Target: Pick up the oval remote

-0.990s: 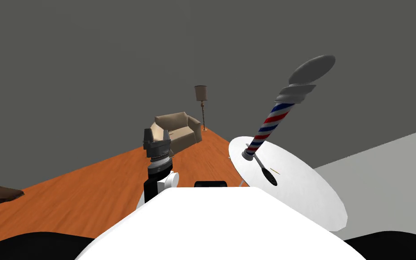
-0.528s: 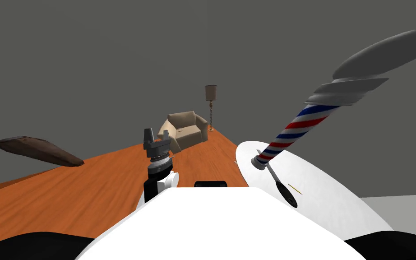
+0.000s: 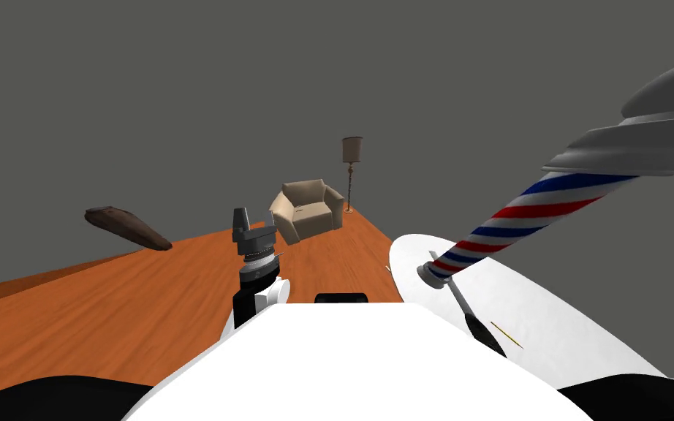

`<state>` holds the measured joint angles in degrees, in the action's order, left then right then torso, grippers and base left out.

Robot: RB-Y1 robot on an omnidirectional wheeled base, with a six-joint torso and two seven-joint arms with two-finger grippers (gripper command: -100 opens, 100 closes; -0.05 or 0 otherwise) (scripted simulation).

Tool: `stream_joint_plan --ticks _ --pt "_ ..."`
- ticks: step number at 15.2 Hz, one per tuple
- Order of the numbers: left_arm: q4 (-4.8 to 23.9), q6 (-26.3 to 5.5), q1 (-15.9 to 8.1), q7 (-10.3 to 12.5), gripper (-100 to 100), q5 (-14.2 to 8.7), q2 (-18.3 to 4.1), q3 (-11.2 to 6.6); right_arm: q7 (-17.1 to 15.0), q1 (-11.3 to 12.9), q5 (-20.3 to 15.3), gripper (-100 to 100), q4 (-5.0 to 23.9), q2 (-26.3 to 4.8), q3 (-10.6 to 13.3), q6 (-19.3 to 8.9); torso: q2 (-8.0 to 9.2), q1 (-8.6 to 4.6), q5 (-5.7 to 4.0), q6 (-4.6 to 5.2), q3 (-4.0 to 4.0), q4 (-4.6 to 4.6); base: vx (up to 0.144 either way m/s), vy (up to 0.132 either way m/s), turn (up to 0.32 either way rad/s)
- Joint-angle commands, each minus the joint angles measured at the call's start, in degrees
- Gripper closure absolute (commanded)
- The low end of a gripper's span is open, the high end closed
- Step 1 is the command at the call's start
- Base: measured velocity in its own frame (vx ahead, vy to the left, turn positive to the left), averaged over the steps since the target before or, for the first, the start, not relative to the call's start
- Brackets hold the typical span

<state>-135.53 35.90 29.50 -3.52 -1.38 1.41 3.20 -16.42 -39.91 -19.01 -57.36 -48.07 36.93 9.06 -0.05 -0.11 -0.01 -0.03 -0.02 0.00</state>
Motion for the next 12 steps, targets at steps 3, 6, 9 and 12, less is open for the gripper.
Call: stream_joint_plan --ticks 3,6,9,12 --pt "0.0 0.0 0.0 0.0 0 0.0 0.0 0.0 -0.5 0.2 -0.9 -100 4.6 -1.2 1.6 -0.4 -0.03 -0.04 0.02 -0.02 -0.02 -0.01 0.041 -0.032 0.3" --pt "0.0 0.0 0.0 0.0 0 0.0 0.0 0.0 -1.5 1.3 -2.1 -100 10.1 -2.9 4.0 -1.2 -0.1 -0.22 -0.03 -0.05 -0.05 -0.02 0.055 -0.085 0.392" --pt "0.0 0.0 0.0 0.0 0 0.0 0.0 -0.01 -1.5 1.3 -2.1 -100 10.3 -2.9 4.0 -1.2 -0.16 -0.32 -0.08 0.03 -0.09 -0.03 0.048 -0.084 0.148" --pt "0.0 0.0 0.0 0.0 0 0.0 0.0 0.0 -2.0 2.0 -2.7 -100 13.2 -3.6 5.2 -1.6 -0.04 -0.05 -0.02 0.01 -0.03 -0.01 0.022 -0.034 0.192"
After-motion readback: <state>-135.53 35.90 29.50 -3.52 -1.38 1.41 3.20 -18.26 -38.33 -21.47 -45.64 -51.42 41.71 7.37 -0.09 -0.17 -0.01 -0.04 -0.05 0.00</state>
